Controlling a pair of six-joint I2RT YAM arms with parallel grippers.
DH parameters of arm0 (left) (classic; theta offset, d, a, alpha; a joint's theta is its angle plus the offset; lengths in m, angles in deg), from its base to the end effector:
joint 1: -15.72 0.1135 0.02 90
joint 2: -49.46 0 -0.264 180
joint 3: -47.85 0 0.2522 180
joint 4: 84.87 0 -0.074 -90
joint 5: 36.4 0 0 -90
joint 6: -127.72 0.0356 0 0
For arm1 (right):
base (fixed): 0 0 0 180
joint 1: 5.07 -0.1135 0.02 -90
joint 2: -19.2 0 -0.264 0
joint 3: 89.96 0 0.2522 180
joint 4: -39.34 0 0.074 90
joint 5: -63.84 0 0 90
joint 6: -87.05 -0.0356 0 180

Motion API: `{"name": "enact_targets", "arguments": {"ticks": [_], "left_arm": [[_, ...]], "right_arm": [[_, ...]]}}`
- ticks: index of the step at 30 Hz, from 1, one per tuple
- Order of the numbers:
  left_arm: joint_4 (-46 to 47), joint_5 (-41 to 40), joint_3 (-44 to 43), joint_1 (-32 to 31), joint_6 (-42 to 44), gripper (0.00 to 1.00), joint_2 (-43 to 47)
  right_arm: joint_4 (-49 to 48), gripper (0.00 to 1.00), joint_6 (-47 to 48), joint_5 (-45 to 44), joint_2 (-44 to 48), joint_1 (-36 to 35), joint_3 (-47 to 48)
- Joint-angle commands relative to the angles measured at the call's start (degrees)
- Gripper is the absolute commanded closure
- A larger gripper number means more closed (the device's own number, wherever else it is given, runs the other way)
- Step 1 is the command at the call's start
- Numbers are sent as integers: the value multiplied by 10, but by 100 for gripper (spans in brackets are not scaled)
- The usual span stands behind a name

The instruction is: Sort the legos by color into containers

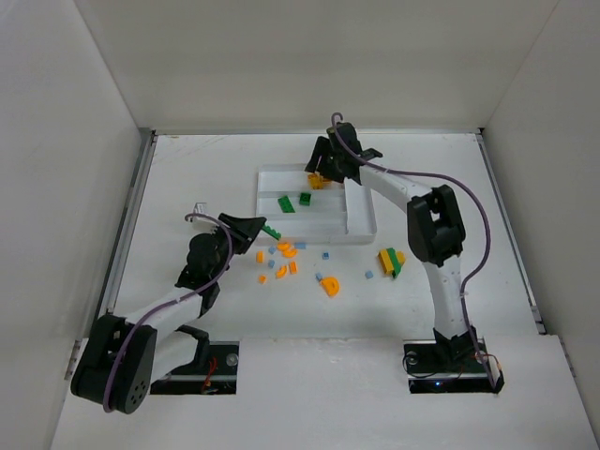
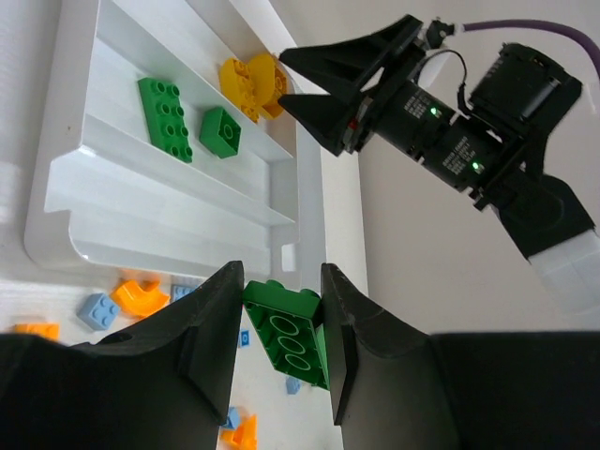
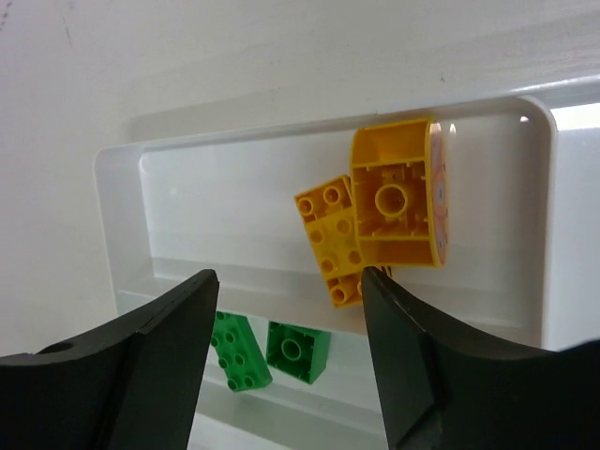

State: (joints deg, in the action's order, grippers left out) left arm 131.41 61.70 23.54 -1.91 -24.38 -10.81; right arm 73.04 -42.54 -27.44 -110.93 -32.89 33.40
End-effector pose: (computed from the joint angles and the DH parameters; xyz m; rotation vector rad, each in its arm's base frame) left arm 0.1914 -0.0661 0.1953 -0.5290 1.6127 -1.1832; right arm 0.4638 0.2438 0.2145 0.2527 2.3337 0.5791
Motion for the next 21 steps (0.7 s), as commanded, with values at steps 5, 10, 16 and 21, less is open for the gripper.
{"name": "enact_targets", "arguments": {"ticks": [5, 10, 16, 21], "left_arm": [[7, -71, -84, -26, 54, 78, -65], [-47, -109, -135, -18, 89, 79, -111], [-84, -184, -197, -16, 121, 79, -179], [-86, -215, -244, -16, 102, 79, -255]], "right_arm": [[-137, 32, 36, -12, 201, -36, -141], [-296, 67, 48, -49, 368, -83, -401], [-350, 75, 50, -118, 485, -136, -597], [-388, 71, 48, -142, 551, -147, -684]]}}
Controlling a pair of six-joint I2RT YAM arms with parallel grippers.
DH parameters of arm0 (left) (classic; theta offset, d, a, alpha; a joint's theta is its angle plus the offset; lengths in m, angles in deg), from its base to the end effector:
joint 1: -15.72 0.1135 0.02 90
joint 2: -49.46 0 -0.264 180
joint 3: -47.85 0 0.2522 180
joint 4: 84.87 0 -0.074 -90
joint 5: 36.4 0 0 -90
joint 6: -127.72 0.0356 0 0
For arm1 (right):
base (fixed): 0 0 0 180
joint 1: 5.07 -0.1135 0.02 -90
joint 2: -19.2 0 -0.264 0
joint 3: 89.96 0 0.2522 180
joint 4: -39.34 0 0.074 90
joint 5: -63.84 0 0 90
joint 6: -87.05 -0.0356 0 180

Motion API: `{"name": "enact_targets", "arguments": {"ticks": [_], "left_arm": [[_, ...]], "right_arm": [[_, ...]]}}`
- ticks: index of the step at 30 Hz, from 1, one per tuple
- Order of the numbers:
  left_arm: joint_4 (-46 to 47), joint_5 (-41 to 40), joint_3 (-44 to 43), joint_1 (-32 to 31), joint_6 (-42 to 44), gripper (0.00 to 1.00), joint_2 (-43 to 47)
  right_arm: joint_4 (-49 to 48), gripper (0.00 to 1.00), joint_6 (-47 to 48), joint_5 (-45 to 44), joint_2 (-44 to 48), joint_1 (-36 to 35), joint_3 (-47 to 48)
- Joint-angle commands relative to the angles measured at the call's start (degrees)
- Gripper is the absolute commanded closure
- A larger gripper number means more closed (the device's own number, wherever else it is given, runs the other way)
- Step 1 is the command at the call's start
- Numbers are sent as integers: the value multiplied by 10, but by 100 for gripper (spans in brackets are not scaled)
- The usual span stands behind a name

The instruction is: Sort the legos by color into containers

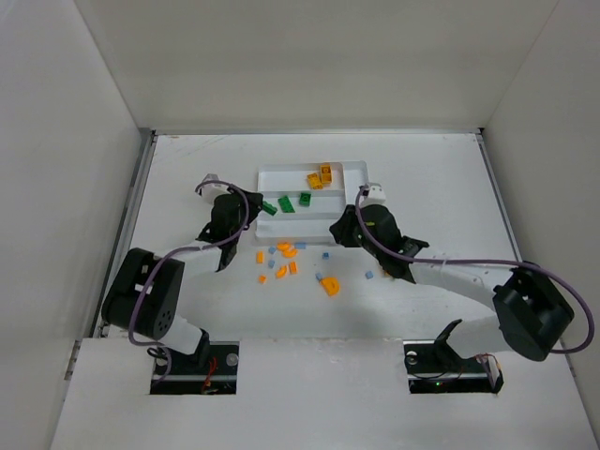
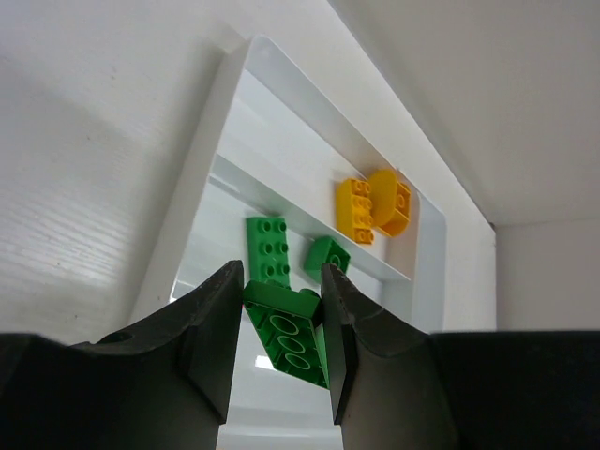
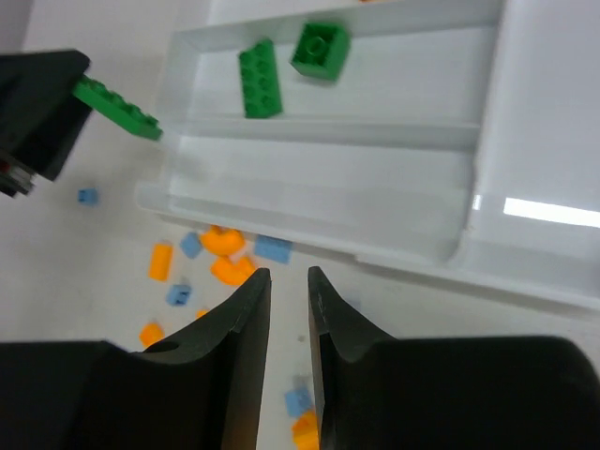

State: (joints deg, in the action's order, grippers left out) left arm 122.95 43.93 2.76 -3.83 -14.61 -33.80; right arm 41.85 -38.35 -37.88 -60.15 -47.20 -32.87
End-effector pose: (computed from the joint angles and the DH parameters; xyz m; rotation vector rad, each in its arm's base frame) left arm 0.2796 -0.0929 0.2002 -0.6325 1.6984 -0.7610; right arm 0.2299 0.1982 0.2318 0.0141 2.0560 0.6578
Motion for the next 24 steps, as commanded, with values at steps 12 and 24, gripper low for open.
{"name": "enact_targets", "arguments": {"ticks": [12, 24], "left_arm": [[13, -69, -114, -11, -16, 79, -137], [14, -98, -111, -31, -3, 51, -135]], "right_arm": [[-106, 69, -9, -7, 69, -5, -47], [-104, 55, -5, -12, 85, 17, -63]]}}
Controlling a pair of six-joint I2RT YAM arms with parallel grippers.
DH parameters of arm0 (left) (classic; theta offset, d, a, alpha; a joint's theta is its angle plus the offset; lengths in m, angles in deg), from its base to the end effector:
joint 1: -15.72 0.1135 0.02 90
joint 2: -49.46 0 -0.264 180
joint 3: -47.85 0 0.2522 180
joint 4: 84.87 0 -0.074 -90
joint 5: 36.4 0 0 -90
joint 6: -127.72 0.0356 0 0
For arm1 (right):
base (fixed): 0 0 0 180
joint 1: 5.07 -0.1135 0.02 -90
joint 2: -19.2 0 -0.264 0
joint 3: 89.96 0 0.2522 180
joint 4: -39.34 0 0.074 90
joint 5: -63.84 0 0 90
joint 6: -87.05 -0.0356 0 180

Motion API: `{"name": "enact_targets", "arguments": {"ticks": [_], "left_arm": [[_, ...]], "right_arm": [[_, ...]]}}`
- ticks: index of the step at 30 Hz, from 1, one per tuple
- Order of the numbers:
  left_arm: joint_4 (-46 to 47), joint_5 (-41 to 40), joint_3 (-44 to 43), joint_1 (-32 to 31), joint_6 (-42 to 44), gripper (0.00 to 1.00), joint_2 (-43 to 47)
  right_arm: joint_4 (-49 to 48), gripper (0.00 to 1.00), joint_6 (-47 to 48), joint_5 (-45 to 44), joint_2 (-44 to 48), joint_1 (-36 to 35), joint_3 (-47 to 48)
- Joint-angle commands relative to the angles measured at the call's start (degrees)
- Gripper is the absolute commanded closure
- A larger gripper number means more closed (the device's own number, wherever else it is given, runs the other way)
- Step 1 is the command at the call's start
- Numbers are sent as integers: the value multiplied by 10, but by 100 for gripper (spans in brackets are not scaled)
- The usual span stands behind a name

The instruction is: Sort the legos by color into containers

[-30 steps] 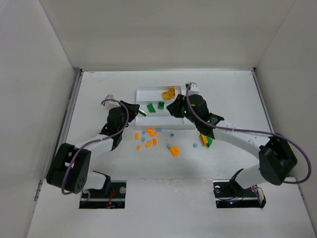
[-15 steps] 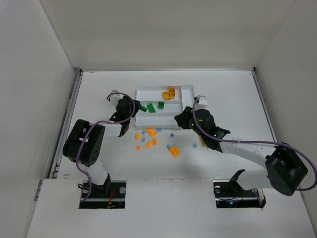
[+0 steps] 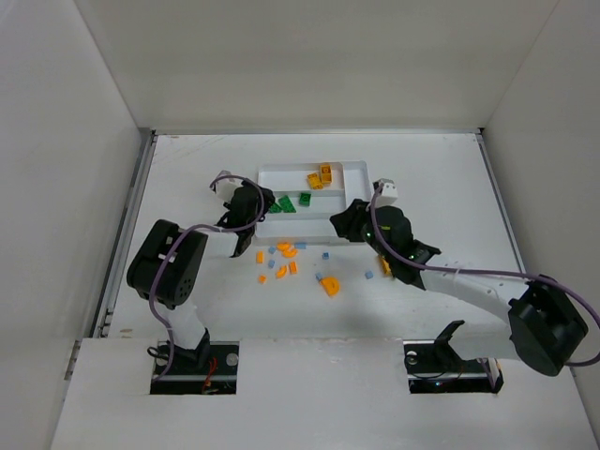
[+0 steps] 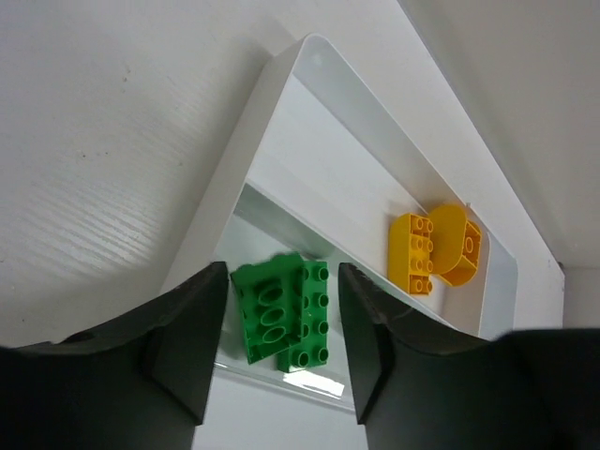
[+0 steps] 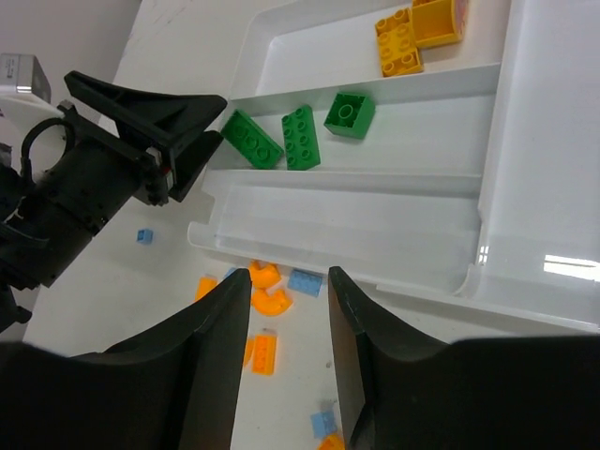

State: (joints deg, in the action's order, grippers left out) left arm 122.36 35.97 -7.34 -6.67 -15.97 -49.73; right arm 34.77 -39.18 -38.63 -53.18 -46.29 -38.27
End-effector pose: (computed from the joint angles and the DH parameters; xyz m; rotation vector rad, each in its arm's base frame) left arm 0.3249 -0.1222 0.1678 -0.7178 1.7570 -0.6331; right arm 0.2161 0.1791 0.2458 0.0734 1.9096 0.7336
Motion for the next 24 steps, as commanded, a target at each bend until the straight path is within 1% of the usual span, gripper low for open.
{"name": "enact_targets", "arguments": {"ticks": [1, 3, 5, 7, 9, 10, 14, 16, 20, 24], "left_arm": [[20, -14, -7, -2, 13, 48, 33], [20, -14, 4, -4, 26, 45, 55], [24, -14, 16, -11, 39, 44, 80], [30, -10, 30, -20, 51, 45, 109], [32, -8, 54, -34, 61, 48, 147], [37, -7, 67, -44, 68, 49, 167], [43, 2, 124, -92, 104, 51, 240], [46, 11, 154, -117, 114, 52, 268], [52, 27, 186, -158, 115, 52, 289], [53, 39, 202, -195, 119, 52, 312]], "right_arm": [[-33, 54, 1, -5, 15, 13, -10], [-29, 51, 4, -5, 16, 15, -11], [-25, 49, 8, -11, 22, 19, -14], [-20, 48, 13, -33, 31, 28, -19], [-5, 46, 20, -58, 43, 37, -24], [10, 44, 22, -75, 57, 41, -29], [97, 32, 1, -189, 125, 39, -75], [171, 27, -26, -238, 156, 38, -89], [303, 21, -105, -262, 181, 42, -92], [352, 17, -137, -264, 168, 53, -97]]}}
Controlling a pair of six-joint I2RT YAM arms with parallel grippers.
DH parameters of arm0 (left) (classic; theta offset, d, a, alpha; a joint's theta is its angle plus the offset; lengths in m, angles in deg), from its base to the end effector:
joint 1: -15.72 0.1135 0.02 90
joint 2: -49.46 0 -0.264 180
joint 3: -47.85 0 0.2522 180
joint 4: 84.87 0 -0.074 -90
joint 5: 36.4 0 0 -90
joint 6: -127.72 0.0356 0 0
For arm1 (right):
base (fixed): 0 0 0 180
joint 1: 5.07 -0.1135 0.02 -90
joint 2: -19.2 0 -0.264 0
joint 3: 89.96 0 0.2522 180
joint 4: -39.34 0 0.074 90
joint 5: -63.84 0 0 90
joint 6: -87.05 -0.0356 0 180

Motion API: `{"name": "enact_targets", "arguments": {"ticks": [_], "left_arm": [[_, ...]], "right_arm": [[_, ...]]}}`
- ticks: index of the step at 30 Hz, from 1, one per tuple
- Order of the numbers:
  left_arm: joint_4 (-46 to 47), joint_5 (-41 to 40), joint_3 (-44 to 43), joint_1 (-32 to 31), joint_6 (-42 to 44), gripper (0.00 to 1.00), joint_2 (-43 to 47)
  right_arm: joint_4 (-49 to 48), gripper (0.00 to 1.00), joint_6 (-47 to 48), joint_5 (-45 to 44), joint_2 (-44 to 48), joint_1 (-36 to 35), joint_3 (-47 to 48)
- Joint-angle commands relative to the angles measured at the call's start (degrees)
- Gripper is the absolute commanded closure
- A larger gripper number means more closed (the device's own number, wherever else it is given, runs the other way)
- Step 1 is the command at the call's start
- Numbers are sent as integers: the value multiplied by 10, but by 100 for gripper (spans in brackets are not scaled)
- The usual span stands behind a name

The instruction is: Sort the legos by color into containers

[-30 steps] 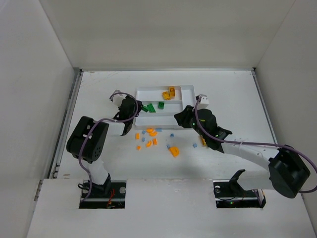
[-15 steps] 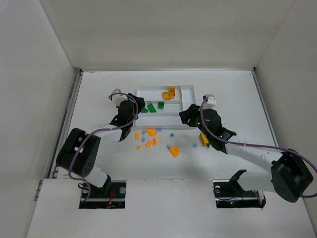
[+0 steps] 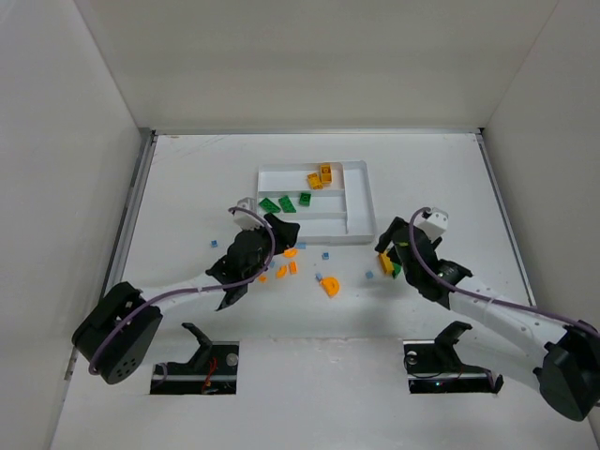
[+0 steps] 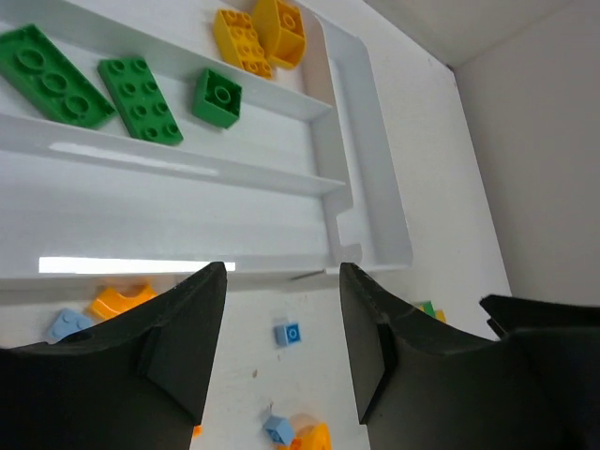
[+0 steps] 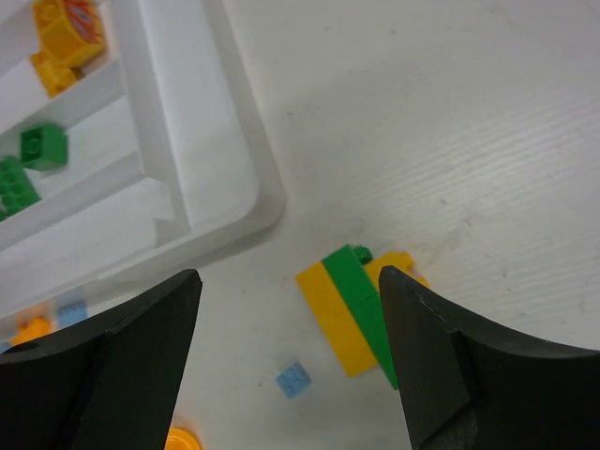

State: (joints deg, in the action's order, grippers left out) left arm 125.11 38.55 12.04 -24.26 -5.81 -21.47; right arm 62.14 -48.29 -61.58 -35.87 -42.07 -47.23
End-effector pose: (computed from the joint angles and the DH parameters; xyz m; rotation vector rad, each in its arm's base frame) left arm 0.1960 -0.1522 0.2082 -0.2612 1.7151 -0.8787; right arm 0.1717 0.1036 0.2168 0.4850 2.0077 0.2064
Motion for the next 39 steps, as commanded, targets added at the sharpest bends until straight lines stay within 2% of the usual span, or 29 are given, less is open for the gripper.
{"name": "enact_targets", "arguments": {"ticks": [1, 5, 9, 13, 15, 24, 26, 30, 33, 37, 39], "left_arm": [[26, 13, 10, -26, 20, 52, 36], [26, 9, 25, -43, 40, 52, 69], [26, 11, 38, -50, 41, 51, 89], [27, 11, 42, -55, 38, 51, 106], [28, 11, 44, -58, 40, 51, 111], [26, 13, 50, -58, 25, 51, 135], [24, 14, 53, -57, 23, 51, 151], [14, 14, 62, -47, 19, 51, 188], [4, 14, 63, -44, 19, 50, 206], [1, 22, 61, -45, 13, 50, 206], [5, 22, 60, -52, 14, 50, 201]], "right_arm": [[89, 17, -51, -31, -12, 16, -8], [101, 18, -70, -19, -43, 28, 6], [108, 29, -83, -1, -78, 57, 26], [103, 29, -105, 8, -115, 88, 35], [101, 32, -123, 18, -132, 94, 43], [88, 37, -187, 65, -154, 113, 51], [85, 41, -197, 77, -160, 111, 52], [85, 42, -225, 100, -188, 105, 64], [88, 47, -246, 88, -207, 70, 77], [71, 44, -260, 84, -215, 62, 74], [55, 37, -258, 87, -219, 62, 72]]}}
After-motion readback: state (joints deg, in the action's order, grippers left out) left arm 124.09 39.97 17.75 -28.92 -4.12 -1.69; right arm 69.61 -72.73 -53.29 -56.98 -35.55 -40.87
